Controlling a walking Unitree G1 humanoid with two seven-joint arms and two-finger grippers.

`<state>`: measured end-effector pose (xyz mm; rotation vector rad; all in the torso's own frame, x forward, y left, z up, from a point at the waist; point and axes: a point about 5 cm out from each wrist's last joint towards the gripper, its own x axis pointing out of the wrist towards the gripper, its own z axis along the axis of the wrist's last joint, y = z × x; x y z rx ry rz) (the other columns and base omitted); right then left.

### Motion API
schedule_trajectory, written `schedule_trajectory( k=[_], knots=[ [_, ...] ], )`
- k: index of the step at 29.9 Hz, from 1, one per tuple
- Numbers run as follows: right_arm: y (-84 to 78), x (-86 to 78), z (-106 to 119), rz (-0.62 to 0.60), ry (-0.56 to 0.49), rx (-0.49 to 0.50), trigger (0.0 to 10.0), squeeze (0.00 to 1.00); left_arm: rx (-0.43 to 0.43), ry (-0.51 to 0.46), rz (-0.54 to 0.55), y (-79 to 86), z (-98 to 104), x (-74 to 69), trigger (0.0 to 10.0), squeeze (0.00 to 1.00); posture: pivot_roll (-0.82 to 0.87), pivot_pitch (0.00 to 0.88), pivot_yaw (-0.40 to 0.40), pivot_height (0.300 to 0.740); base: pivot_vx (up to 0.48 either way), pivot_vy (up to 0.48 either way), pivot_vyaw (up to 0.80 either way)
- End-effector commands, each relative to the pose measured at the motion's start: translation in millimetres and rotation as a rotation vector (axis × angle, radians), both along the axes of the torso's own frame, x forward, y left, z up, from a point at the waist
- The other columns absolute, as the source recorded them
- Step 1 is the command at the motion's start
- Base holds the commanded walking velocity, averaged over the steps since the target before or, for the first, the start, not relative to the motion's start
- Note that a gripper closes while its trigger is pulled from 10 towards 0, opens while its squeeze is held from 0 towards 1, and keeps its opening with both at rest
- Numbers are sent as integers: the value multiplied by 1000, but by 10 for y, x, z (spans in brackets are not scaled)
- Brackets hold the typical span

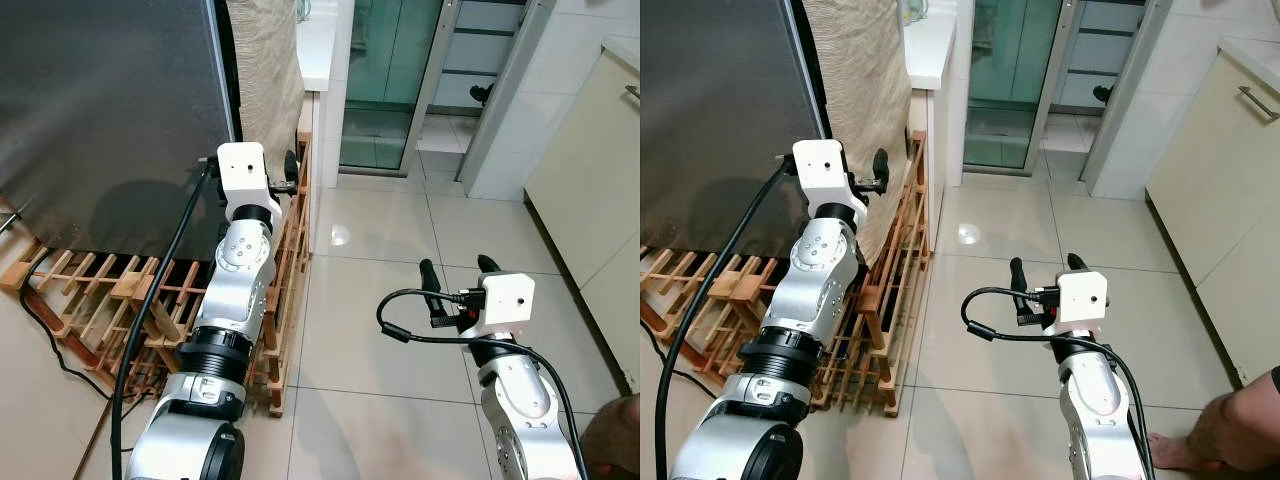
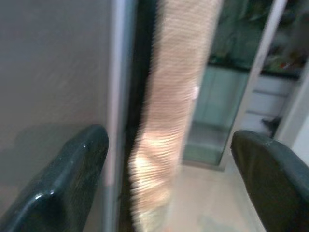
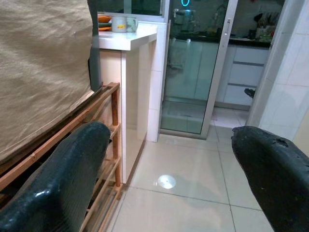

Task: Restocking fridge

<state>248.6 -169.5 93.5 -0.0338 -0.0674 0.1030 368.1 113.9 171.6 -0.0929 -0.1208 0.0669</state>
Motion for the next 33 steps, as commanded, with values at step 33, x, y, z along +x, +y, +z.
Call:
schedule_trajectory(
  k=[33],
  knots=[
    [162,36,121,144,-18,22,10000,0,17,-30,-93,-275,136,164,10000,0,-141,0,8,740,0,0,0]
  ],
)
